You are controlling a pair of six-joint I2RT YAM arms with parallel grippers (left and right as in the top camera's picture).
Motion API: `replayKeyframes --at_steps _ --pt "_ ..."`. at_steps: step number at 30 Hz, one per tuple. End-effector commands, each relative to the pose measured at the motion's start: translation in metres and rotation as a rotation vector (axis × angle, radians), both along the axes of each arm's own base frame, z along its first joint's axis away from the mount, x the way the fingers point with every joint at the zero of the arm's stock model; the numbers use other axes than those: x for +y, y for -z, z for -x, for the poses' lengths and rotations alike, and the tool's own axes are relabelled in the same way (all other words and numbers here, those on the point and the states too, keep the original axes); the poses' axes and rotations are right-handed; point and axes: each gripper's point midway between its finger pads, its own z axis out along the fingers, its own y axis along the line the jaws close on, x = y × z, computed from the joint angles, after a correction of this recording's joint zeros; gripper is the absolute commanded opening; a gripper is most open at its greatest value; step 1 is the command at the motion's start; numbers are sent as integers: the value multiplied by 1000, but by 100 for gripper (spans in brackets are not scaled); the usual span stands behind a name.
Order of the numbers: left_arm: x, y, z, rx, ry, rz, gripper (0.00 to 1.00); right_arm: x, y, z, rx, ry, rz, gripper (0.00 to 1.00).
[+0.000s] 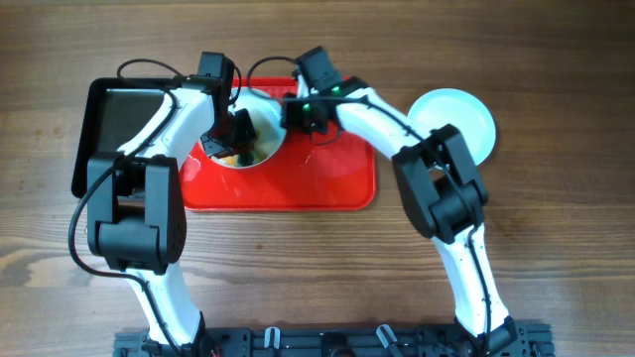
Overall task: Clean dirty plates on tray and stack at the side
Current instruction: 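Scrub the third plate with the sponge while the right gripper holds it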
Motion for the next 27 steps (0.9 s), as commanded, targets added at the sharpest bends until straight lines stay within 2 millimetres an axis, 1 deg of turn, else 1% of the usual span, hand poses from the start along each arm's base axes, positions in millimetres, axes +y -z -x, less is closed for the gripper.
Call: replayKeyframes --at_steps 1,3,4,5,6,8,12,13,16,18,20,22,23,25,26,27 --pt "24 10 2 10 -21 -132 19 -73 49 -7 149 213 145 4" --pt "34 9 -3 -11 -29 -191 19 -78 50 -6 167 221 144 4" --pt "39 8 -6 -25 -33 -215 16 -77 49 -6 169 218 137 4" --pt "41 8 -10 -42 -37 -230 11 -76 49 -6 170 216 135 4" --pt "42 7 -13 -57 -45 -233 4 -74 48 -5 169 209 126 4" --pt "42 6 -23 -97 -83 -230 4 -73 48 -6 168 207 123 4" --pt "39 5 -47 -191 -94 -213 4 -71 47 -6 158 187 116 4" --pt "37 7 -56 -221 -97 -207 4 -69 46 -6 158 177 104 4" --pt "35 12 -71 -274 -102 -197 4 -68 46 -6 151 174 102 4" --pt "30 20 -80 -299 -97 -182 4 -67 46 -6 149 169 102 4" --pt "16 29 -85 -310 -14 -130 4 -66 46 -5 143 157 103 4" --pt "-4 40 -83 -300 82 -48 4 -62 45 -5 132 140 99 4" --pt "-12 42 -82 -297 124 -13 4 -61 45 -4 131 138 100 4" --pt "-34 39 -77 -304 246 95 4 -59 45 -4 126 131 99 4" --pt "-48 34 -74 -313 305 169 4 -59 45 -4 124 127 99 4" --pt "-57 31 -71 -316 343 231 4 -59 45 -4 123 127 99 4"
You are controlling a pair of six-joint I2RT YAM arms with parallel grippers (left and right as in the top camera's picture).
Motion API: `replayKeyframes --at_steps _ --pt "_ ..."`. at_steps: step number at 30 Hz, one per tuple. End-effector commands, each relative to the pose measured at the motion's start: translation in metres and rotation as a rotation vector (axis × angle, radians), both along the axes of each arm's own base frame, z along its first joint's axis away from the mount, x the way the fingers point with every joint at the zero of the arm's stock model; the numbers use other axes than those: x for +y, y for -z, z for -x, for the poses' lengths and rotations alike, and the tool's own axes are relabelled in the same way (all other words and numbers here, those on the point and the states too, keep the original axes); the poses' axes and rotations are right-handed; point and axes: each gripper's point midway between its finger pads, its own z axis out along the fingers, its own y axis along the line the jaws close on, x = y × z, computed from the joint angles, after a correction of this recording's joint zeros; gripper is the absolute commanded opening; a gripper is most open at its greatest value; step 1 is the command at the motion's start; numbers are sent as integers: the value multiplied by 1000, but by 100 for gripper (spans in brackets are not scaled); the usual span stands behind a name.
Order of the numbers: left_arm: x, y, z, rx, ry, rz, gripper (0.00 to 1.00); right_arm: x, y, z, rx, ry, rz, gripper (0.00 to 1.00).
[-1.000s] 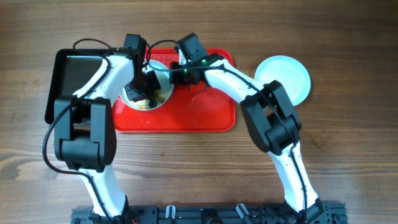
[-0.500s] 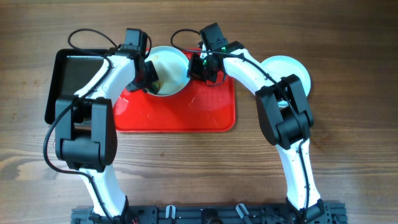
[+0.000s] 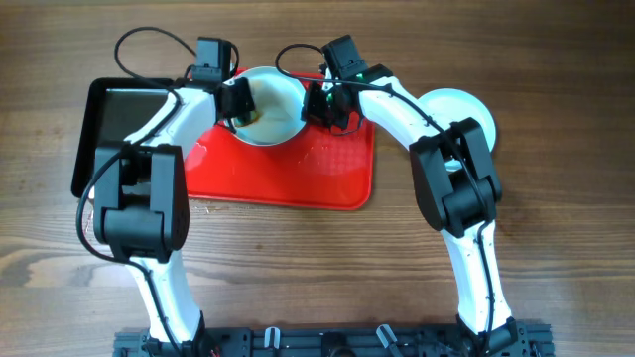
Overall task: Clean dirty plates on tray and stack at the side
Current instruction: 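Scrub the third plate with the sponge while the right gripper holds it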
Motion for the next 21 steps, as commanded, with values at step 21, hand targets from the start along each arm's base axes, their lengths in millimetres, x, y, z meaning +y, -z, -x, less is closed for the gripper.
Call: replayKeyframes --at_steps 21 --pt "59 27 5 -7 -239 -408 4 -20 45 10 31 -10 113 4"
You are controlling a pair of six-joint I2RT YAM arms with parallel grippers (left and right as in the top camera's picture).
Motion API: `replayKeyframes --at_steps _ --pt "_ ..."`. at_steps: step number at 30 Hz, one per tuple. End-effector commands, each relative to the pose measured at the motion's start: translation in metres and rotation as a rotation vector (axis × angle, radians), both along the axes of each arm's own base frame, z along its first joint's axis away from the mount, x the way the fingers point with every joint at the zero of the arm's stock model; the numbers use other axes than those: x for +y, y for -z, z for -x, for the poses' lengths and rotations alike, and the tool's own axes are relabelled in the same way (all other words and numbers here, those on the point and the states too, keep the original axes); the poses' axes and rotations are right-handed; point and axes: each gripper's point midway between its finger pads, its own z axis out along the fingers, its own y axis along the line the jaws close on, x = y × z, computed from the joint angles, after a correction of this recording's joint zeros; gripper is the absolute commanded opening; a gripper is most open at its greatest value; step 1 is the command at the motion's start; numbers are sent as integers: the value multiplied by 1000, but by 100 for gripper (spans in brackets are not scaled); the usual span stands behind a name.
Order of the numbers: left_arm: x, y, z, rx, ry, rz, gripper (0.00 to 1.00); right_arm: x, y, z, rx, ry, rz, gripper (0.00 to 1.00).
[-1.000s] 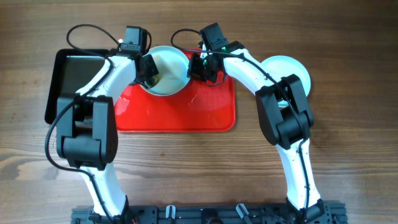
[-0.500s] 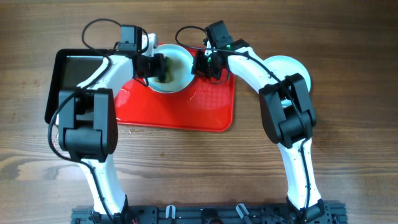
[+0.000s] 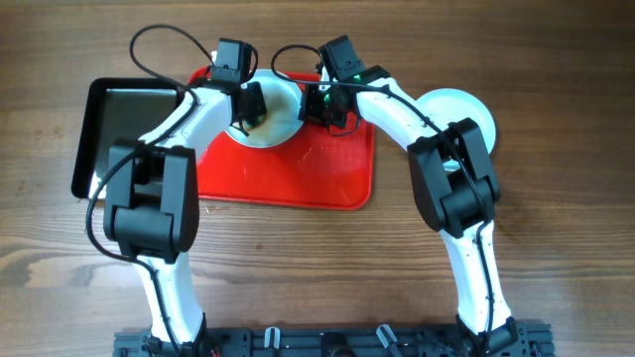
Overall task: Clean dirty plates on tray and stack at the side
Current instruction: 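Scrub the third plate with the sponge while the right gripper holds it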
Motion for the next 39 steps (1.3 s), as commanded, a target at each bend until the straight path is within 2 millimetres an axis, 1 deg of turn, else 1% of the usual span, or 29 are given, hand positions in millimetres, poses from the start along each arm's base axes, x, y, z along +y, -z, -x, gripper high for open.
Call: replayKeyframes --at_steps 1,3,5,6,7,9,11,12,14,16,19,20,23,24,25,26,27,28,30,32,33,34,35,36,39 --pt "56 23 -5 -46 -165 -257 4 -25 47 11 74 35 110 4" --pt "53 16 -16 -96 -170 -244 4 -25 47 12 75 29 114 4" --pt "50 5 -19 -103 -165 -228 4 -26 48 13 75 21 116 4" --pt "44 -3 -18 -91 -145 -194 4 -26 48 13 70 14 117 4" --pt "34 -14 -16 -67 -115 -139 4 -25 47 12 66 13 116 4" --pt "13 -39 -5 -6 -64 -22 4 -25 47 11 62 14 114 4" --pt "7 -62 8 33 -74 50 4 -24 44 11 58 0 103 4" --pt "8 -74 17 51 -77 72 4 -21 40 12 48 -42 85 4" --pt "21 -94 36 88 -99 112 4 -22 32 11 42 -76 94 4" --pt "35 -102 48 119 -127 134 4 -22 26 8 23 -103 98 6" --pt "56 -101 58 160 -177 134 4 -21 24 8 19 -105 97 17" --pt "60 -99 60 166 -188 134 4 -21 23 7 16 -105 96 24" --pt "62 -100 59 162 -191 134 4 -19 22 2 -22 -128 93 42" --pt "62 -99 59 162 -190 134 4 -19 21 -1 -38 -124 96 45" --pt "61 -99 59 163 -189 134 4 -22 22 -7 -61 -111 119 46" --pt "61 -99 59 164 -189 134 4 -23 23 -10 -79 -103 139 45" --pt "61 -98 59 163 -189 134 4 -24 25 -13 -96 -93 169 39" --pt "61 -97 59 163 -189 134 4 -23 26 -12 -104 -93 186 37" --pt "61 -96 59 166 -189 134 4 -15 32 -6 -110 -111 214 34" --pt "61 -96 59 165 -189 135 4 -5 39 5 -107 -138 240 34" --pt "61 -96 59 166 -188 137 4 -1 41 9 -105 -149 246 30" --pt "61 -96 59 166 -188 137 4 4 41 14 -101 -160 248 21" --pt "61 -96 59 166 -188 137 4 6 42 19 -91 -167 252 6" --pt "61 -96 59 165 -188 137 4 6 43 22 -75 -162 255 4" --pt "61 -96 59 166 -188 137 4 3 44 24 -37 -126 249 4"
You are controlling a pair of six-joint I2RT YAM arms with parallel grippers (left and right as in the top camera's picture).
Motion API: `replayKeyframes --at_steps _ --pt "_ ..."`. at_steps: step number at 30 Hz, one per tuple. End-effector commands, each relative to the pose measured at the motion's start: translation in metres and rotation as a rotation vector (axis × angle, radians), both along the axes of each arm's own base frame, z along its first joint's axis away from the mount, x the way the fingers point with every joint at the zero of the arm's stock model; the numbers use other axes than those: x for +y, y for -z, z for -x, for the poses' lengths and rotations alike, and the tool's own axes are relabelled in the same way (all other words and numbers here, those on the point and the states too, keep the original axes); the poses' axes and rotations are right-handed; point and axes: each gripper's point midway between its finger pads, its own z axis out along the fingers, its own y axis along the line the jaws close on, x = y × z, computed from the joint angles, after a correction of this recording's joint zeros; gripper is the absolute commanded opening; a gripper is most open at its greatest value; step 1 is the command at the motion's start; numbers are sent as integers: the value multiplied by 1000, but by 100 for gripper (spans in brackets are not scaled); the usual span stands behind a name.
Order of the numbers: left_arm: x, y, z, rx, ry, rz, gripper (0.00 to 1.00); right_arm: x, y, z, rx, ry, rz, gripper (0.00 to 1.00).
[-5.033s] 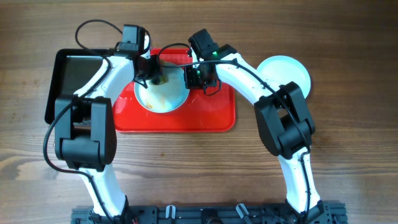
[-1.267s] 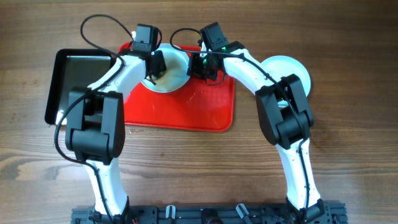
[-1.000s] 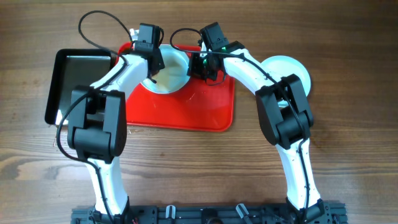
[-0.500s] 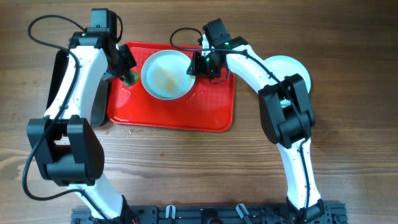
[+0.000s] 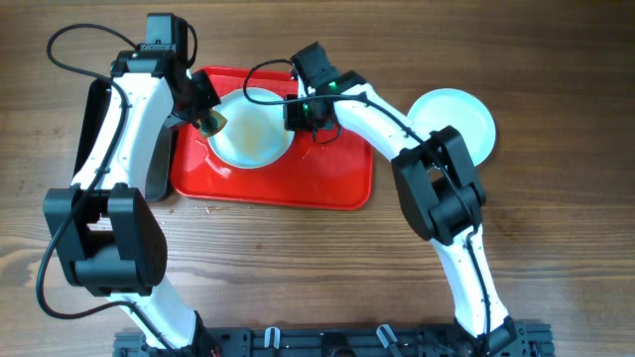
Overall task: Clean dirty plates on tray and stack at the side
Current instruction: 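Scrub the third plate with the sponge while the right gripper holds it, then lift the white plate with the right gripper and carry it right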
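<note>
A white plate (image 5: 253, 139) lies on the red tray (image 5: 298, 183), with a faint yellowish smear in its middle. My right gripper (image 5: 296, 109) sits at the plate's right rim and looks shut on it. At the plate's left rim my left gripper (image 5: 206, 117) is shut on a small green and yellow piece (image 5: 211, 125). A clean pale plate (image 5: 464, 117) rests on the table to the right of the tray.
A black bin (image 5: 91, 129) stands left of the tray, mostly hidden under my left arm. A few crumbs lie on the wood near the tray's front left corner. Both arms reach over the tray from the front.
My left gripper has moved left from the plate's middle to its left rim, with the green piece in it. The plate has come down from the tray's back edge and lies flat.
First the plate lay on the tray with green and yellow scraps, my left gripper in it and my right at its rim. Then the plate was up at the tray's back edge, both grippers on it. Now it lies flat, the scraps gone from it.
</note>
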Motion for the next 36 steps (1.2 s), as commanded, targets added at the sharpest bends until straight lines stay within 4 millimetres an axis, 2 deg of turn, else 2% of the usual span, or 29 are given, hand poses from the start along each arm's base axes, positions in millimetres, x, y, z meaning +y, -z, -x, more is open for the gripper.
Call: replayKeyframes --at_steps 1,4,6,8,9,13,16,22,31,36 --pt "-3 -3 -1 -10 -7 16 4 -24 40 9 103 63 69 4" --pt "-2 -3 -1 -10 -8 16 4 -40 17 0 99 94 52 4" --pt "-3 -3 -1 -10 -8 16 4 -59 -12 -13 37 100 73 5" --pt "-3 -3 -1 -10 -8 16 4 -77 -41 -19 -47 62 131 4" --pt "-3 -3 -1 -10 -8 16 4 -92 -61 -22 -117 35 212 4" --pt "-3 -4 -1 -11 -8 16 4 -124 -96 -30 -247 38 395 4" --pt "-3 -3 -1 -11 -8 16 4 -137 -124 -34 -331 83 481 4" --pt "-3 -4 -1 -12 -8 16 4 -148 -163 -29 -443 133 621 4" --pt "-3 -5 -5 -26 -8 16 4 -133 -224 -3 -720 181 1036 4" --pt "-3 -5 -5 -26 -8 16 4 -127 -252 12 -833 240 1178 4"
